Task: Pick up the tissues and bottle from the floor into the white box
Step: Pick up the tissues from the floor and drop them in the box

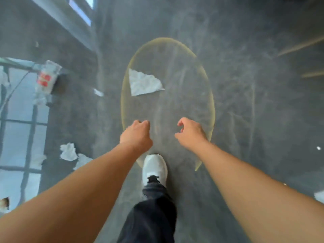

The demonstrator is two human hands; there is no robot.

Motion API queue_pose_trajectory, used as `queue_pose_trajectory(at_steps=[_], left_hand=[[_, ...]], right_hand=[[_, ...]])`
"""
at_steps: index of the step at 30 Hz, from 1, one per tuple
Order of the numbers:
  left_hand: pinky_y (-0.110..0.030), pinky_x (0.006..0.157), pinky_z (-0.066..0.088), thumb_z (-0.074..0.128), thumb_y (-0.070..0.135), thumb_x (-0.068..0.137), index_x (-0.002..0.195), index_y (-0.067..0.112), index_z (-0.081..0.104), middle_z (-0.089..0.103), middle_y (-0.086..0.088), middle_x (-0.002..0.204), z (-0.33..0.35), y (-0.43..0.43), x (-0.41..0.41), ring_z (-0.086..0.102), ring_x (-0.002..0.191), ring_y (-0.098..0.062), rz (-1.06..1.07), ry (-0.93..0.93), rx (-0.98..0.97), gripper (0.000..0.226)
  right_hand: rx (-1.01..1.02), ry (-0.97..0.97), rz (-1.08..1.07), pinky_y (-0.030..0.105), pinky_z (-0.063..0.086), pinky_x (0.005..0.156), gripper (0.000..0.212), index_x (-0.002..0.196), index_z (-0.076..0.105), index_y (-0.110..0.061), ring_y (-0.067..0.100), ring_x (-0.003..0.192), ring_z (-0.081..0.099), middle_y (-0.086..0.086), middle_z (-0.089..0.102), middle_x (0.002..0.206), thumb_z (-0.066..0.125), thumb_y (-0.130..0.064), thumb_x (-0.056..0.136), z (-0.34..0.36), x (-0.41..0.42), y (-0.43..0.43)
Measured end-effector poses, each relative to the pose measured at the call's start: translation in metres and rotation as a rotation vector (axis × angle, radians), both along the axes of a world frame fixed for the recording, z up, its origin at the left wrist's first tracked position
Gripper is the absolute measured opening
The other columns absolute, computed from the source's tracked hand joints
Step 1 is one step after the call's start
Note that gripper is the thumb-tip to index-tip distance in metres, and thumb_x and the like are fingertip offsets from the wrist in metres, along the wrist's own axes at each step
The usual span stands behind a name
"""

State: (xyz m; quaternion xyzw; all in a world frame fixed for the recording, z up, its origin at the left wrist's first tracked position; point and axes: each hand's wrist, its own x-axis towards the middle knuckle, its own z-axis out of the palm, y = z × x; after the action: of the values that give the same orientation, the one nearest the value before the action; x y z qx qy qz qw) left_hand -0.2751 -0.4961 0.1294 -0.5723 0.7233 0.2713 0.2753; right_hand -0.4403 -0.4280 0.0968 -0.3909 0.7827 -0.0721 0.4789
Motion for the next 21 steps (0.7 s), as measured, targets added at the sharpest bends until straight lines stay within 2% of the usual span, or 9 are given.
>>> queue_pose_trajectory(at_steps=[3, 6, 11, 14, 16, 19, 21], left_hand=[[-0.041, 0.089, 0.050, 0.059, 0.019, 0.072, 0.109, 0.024, 0.057, 0.055, -0.011, 0.114, -0.011, -0.067, 0.072, 0.057, 0.110, -0.035, 0.129, -0.023, -0.040, 0.037], [-0.041, 0.092, 0.048, 0.060, 0.019, 0.074, 0.113, 0.027, 0.057, 0.054, -0.011, 0.115, -0.034, -0.120, 0.122, 0.054, 0.113, -0.033, 0.219, -0.001, -0.086, 0.040], [-0.043, 0.088, 0.047, 0.059, 0.018, 0.082, 0.121, 0.026, 0.054, 0.048, -0.013, 0.116, -0.101, -0.179, 0.165, 0.054, 0.108, -0.038, 0.298, 0.050, -0.243, 0.041], [-0.042, 0.089, 0.046, 0.058, 0.019, 0.084, 0.127, 0.023, 0.050, 0.047, -0.015, 0.121, -0.145, -0.202, 0.170, 0.054, 0.109, -0.038, 0.344, 0.083, -0.346, 0.045], [-0.039, 0.093, 0.044, 0.058, 0.018, 0.084, 0.128, 0.020, 0.050, 0.046, -0.015, 0.124, -0.168, -0.212, 0.167, 0.054, 0.111, -0.037, 0.387, 0.091, -0.372, 0.044], [-0.039, 0.092, 0.044, 0.056, 0.019, 0.085, 0.114, 0.011, 0.059, 0.053, -0.019, 0.118, -0.189, -0.215, 0.161, 0.054, 0.109, -0.038, 0.429, 0.082, -0.448, 0.030], [-0.043, 0.091, 0.047, 0.053, 0.014, 0.083, 0.100, 0.002, 0.065, 0.063, -0.024, 0.108, -0.190, -0.207, 0.151, 0.057, 0.105, -0.041, 0.390, 0.056, -0.466, 0.024]], right_hand=[[-0.056, 0.048, 0.168, 0.035, 0.047, 0.087, 0.040, 0.117, 0.055, -0.019, 0.033, 0.106, 0.058, 0.015, 0.061, 0.112, 0.062, -0.020, 0.078, -0.010, 0.049, -0.086], [-0.099, 0.113, 0.250, 0.037, 0.046, 0.090, 0.046, 0.124, 0.051, -0.026, 0.035, 0.113, 0.053, 0.015, 0.050, 0.124, 0.061, -0.021, 0.080, -0.032, 0.081, -0.156], [-0.127, 0.334, 0.382, 0.047, 0.040, 0.097, 0.044, 0.127, 0.048, -0.033, 0.037, 0.125, 0.034, 0.010, 0.035, 0.138, 0.056, -0.033, 0.084, -0.102, 0.109, -0.221], [-0.130, 0.468, 0.434, 0.049, 0.042, 0.086, 0.030, 0.118, 0.049, -0.024, 0.037, 0.117, 0.036, 0.012, 0.039, 0.127, 0.049, -0.026, 0.088, -0.148, 0.117, -0.211], [-0.261, 0.541, 0.461, 0.048, 0.043, 0.073, 0.025, 0.110, 0.051, -0.011, 0.038, 0.108, 0.044, 0.018, 0.047, 0.115, 0.047, -0.015, 0.086, -0.170, 0.121, -0.191], [-0.473, 0.554, 0.544, 0.044, 0.046, 0.055, 0.013, 0.088, 0.058, -0.001, 0.039, 0.086, 0.057, 0.022, 0.059, 0.091, 0.052, -0.004, 0.077, -0.181, 0.122, -0.156], [-0.507, 0.488, 0.557, 0.042, 0.046, 0.050, 0.009, 0.084, 0.059, -0.002, 0.038, 0.083, 0.060, 0.020, 0.060, 0.087, 0.059, -0.003, 0.075, -0.178, 0.114, -0.140]])
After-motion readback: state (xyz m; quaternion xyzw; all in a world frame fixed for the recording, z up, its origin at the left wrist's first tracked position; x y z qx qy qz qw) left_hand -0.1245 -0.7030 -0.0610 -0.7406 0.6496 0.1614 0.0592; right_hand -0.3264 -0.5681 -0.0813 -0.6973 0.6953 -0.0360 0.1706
